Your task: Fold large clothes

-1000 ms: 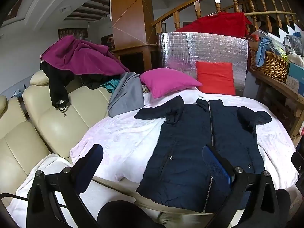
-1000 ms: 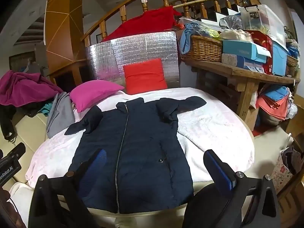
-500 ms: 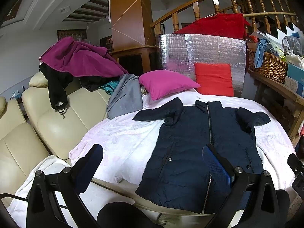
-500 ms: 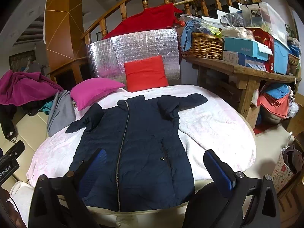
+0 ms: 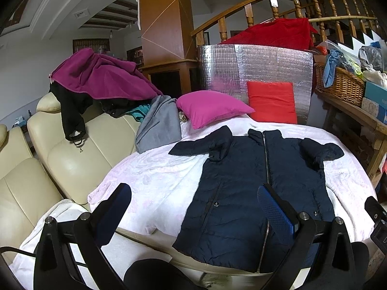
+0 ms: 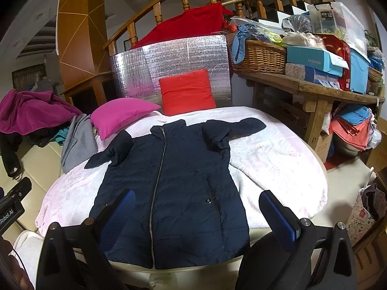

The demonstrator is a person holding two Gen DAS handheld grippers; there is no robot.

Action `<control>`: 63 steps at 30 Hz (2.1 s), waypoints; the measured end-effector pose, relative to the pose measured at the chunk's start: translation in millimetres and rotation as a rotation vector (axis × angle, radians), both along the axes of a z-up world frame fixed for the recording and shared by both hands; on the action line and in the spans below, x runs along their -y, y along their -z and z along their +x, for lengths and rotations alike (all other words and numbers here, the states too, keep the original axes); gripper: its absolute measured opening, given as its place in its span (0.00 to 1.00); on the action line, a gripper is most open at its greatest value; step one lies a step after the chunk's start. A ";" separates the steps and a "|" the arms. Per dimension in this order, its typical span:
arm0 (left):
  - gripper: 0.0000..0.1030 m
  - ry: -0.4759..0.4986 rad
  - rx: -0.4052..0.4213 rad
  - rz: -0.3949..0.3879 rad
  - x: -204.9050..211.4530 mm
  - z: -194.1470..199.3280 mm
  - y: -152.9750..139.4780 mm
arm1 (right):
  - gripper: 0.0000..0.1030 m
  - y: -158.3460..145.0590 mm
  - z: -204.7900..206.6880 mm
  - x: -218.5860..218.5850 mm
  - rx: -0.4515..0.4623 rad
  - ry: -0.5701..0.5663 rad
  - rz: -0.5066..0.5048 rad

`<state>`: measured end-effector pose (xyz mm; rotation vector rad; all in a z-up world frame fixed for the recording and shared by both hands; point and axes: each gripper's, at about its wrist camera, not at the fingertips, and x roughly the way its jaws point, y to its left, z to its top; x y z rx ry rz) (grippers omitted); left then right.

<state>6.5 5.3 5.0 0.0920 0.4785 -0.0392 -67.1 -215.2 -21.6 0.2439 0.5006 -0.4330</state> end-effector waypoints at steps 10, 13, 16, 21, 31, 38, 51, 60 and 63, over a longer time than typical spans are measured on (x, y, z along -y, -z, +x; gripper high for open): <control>1.00 0.002 -0.001 -0.003 -1.9 -0.2 -1.5 | 1.00 0.0 -0.2 -0.2 -0.001 -0.003 0.003; 1.00 0.001 0.000 -0.004 -1.6 -0.4 -1.2 | 1.00 -0.1 -0.1 -0.3 -0.002 -0.004 0.003; 1.00 0.001 -0.001 -0.005 -1.6 0.1 -1.5 | 1.00 0.0 0.0 -0.8 -0.002 -0.003 0.004; 1.00 0.002 -0.001 -0.006 -1.9 -0.2 -1.5 | 1.00 0.9 0.0 -1.4 -0.003 -0.003 0.007; 1.00 0.002 -0.003 -0.009 -1.3 1.6 -2.2 | 1.00 1.6 0.7 -1.5 -0.007 -0.009 0.005; 1.00 0.002 -0.003 -0.010 -1.8 2.5 -1.5 | 1.00 3.3 2.2 -1.2 -0.012 -0.009 0.007; 1.00 0.011 -0.004 -0.019 8.1 25.3 -3.5 | 1.00 -2.2 19.8 11.6 -0.025 0.009 -0.003; 1.00 0.005 -0.046 0.012 32.0 79.0 11.0 | 1.00 -4.1 74.6 44.7 -0.033 0.021 0.015; 1.00 0.009 -0.094 0.006 46.2 115.1 22.7 | 1.00 1.8 104.9 64.8 -0.041 0.019 0.024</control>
